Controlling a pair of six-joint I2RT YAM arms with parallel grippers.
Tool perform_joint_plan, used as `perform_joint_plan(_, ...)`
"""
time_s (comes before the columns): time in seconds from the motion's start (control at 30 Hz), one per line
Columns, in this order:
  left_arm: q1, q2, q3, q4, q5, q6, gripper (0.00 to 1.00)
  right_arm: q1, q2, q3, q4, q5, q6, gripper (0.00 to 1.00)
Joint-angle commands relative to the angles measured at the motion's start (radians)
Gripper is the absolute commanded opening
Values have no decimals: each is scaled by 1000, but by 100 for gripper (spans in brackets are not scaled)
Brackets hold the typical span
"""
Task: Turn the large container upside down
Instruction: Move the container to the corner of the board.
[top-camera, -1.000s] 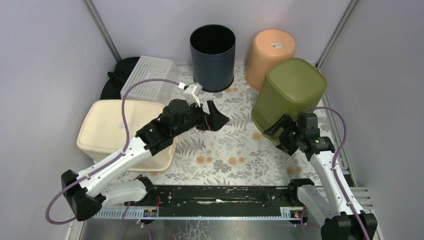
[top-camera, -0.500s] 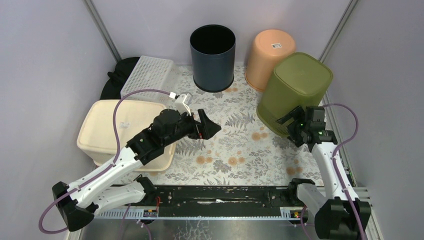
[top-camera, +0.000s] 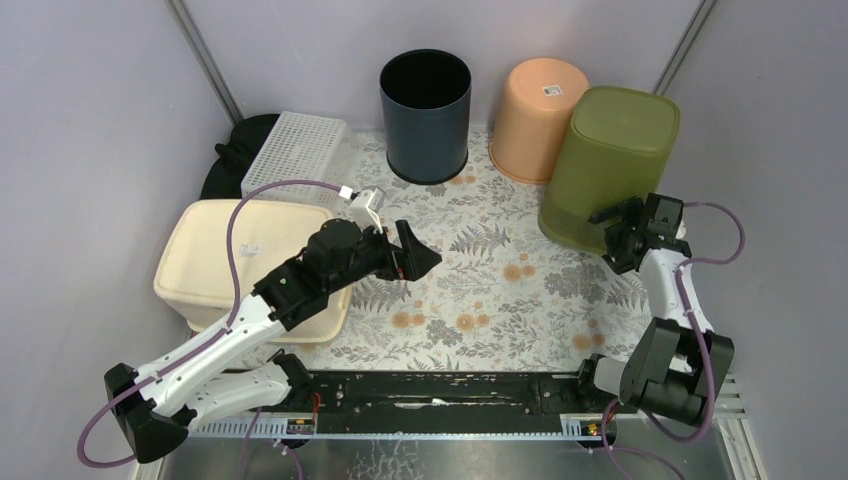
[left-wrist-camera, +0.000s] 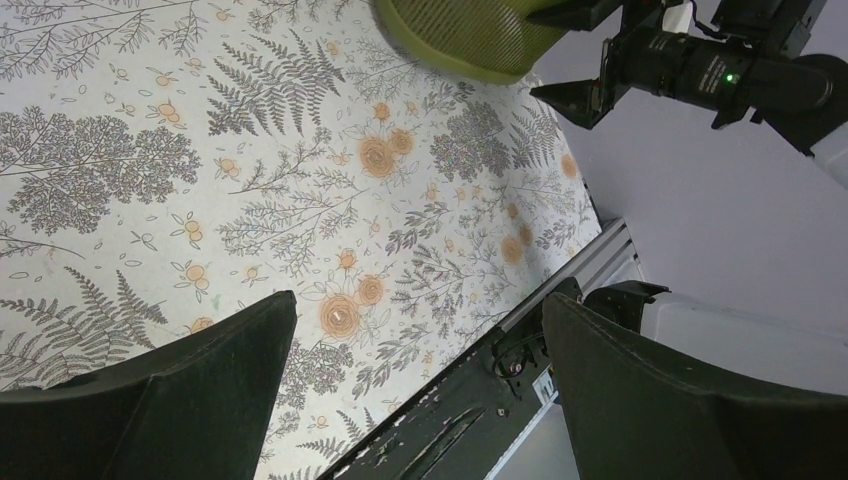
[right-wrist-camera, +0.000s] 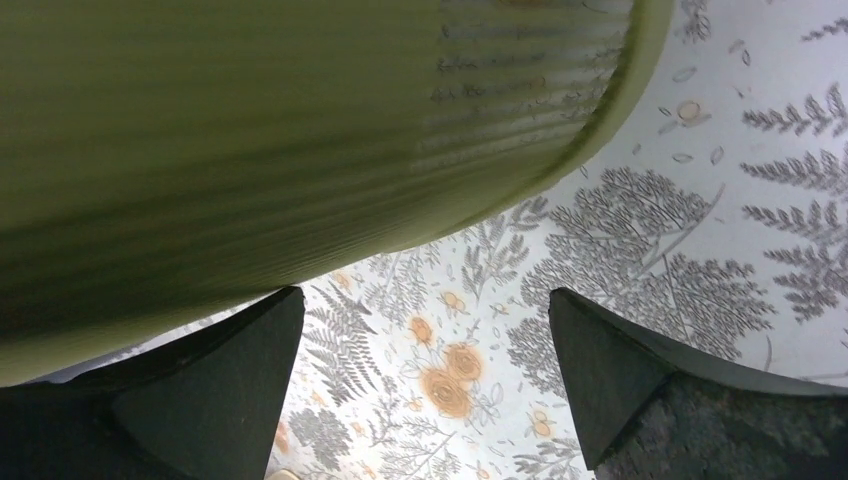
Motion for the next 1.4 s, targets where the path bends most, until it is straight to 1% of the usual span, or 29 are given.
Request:
perform_joint_plan(0.0,4,-19,-11,0,7,8,100,-17,41,98,79,-67,-28,99)
perform_joint_plan(0.13,4,-28,-18,-3,4,3,100,-17,9,86,81,-88,-43,99)
perform_joint_plan(0.47,4,-33,-38,6,18,-6,100,-17,-129,5,-10,-134,-92,99)
perform_joint_plan(0.57,4,-40,-41,8,15,-6,100,-18,-177,-21,-15,-152,-77,100)
perform_joint_plan(0.67,3,-36,-35,10,24,-6,100,-18,-178,-30,13,-157,-44,100)
perform_joint_plan(0.87,4,-42,-18,-16,28,-5,100,-18,-39,-38,200,-150,62,100)
perform_joint_plan(1.0,4,-69,-10,-56,6,8,100,-17,99,66,194,-56,43,99)
perform_joint_plan(1.1,4,-76,-10,-74,-7,18,100,-18,199,132,242,-22,62,100)
perform_joint_plan(1.27,3,-56,3,-85,5,28,100,-29,393,275,280,-25,80,99)
perform_joint_plan(1.37,4,-55,13,-96,-4,35,100,-41,514,371,292,-73,82,99)
